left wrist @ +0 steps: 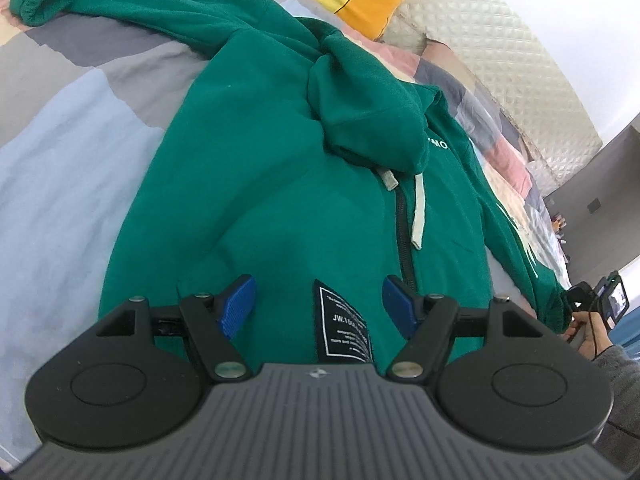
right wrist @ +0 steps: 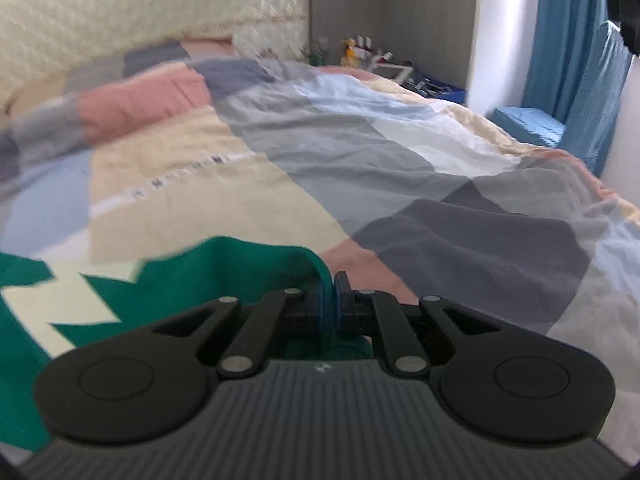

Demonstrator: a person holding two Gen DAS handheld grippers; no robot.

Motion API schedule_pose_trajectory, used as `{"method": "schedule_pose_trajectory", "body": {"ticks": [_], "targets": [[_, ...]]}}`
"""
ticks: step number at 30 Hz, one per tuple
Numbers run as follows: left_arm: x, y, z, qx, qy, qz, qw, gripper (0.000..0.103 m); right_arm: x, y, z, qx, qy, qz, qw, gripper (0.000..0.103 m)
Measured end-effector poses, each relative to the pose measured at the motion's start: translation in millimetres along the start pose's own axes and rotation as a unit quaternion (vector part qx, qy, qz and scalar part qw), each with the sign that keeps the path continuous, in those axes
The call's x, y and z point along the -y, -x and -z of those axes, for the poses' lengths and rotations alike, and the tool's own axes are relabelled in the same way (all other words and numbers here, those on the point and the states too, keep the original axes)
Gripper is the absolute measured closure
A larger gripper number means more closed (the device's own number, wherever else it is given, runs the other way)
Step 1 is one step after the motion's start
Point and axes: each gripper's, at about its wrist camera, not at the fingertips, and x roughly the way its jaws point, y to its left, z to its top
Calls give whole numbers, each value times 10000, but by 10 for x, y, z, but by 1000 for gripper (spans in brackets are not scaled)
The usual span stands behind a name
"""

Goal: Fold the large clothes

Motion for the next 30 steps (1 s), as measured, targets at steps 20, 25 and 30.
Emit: {"method": "schedule_pose_trajectory", "body": {"ticks": [20, 25, 30], "targets": [[-181, 422, 3, 388, 471, -211, 9979, 28, -841, 2500, 400, -118, 580, -2226, 9731, 44], [-286, 528, -10, 514, 624, -362, 9961, 28, -968, 3018, 900, -674, 412, -2978, 9513, 45], [-508, 764, -149, 933, 1041, -885, 9862, 28, -990, 3013, 1350, -1576, 342, -3180, 9343, 45]]}}
